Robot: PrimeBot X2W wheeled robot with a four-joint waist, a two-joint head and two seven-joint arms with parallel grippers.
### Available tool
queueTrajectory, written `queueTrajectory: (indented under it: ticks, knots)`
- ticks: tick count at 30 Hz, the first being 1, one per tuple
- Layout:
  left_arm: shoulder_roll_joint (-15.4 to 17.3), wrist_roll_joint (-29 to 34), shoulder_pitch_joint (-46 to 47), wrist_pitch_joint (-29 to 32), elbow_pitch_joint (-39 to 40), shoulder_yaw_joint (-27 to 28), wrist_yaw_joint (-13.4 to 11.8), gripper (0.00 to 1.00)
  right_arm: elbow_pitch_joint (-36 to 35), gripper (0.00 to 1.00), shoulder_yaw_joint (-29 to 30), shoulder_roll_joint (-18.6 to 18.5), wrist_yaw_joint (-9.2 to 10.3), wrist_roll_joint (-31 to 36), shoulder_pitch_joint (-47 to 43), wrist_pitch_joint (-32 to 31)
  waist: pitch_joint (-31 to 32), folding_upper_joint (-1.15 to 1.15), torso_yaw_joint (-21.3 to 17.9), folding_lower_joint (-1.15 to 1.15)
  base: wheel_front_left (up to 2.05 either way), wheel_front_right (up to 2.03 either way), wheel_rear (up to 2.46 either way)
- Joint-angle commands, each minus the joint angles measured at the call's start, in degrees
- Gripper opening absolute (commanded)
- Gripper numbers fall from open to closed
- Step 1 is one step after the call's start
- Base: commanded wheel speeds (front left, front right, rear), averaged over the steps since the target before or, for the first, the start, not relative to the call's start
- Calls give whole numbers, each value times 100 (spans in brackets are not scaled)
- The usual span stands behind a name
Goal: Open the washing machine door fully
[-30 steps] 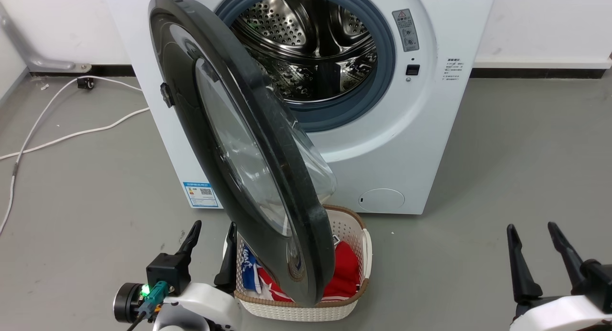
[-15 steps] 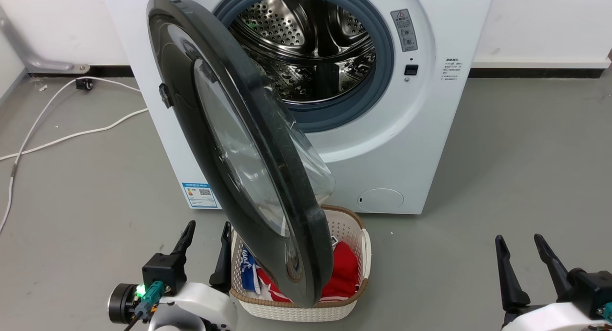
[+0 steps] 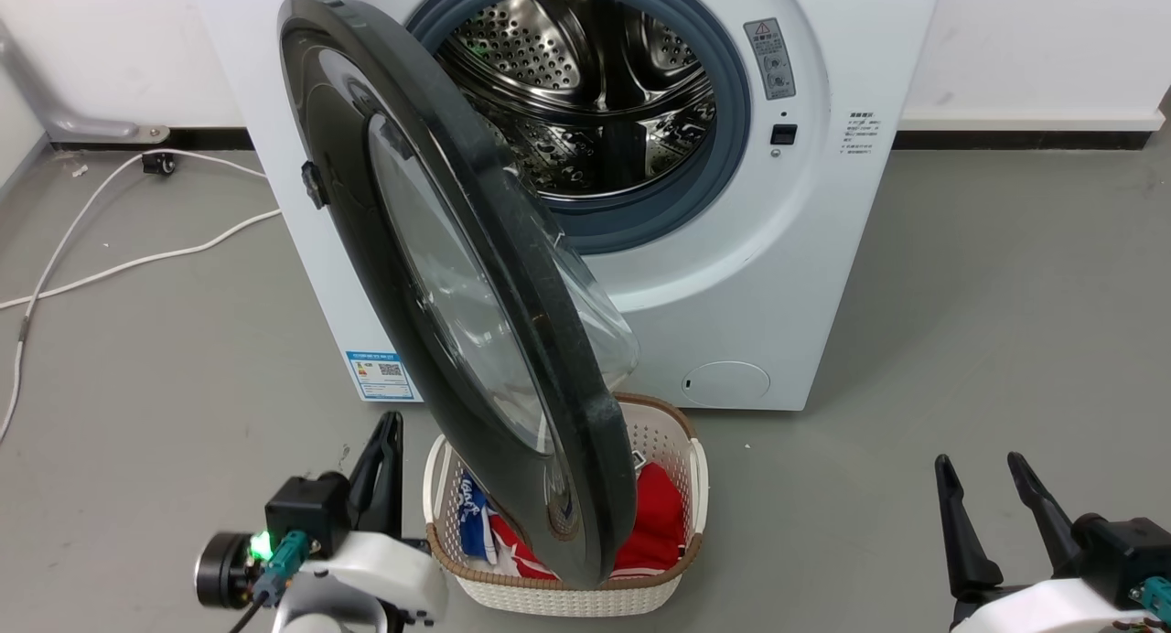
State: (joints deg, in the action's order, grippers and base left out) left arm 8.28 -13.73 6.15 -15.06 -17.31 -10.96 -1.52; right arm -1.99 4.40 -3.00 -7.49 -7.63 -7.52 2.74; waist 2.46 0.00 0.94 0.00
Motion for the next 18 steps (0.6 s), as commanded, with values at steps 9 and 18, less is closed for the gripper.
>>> queueTrajectory:
  ticks: [9,18]
  knots:
    - [79,80,501,-9,1326,113,-153,0,82,100,-79,18,0,-37,125,54,13,0,-43,0,0,0,0]
    - [2,322,1559,551,3424,-164,-264,0,240,100,-85,18,0,-12,179,191,77,0,-151,0,0,0,0]
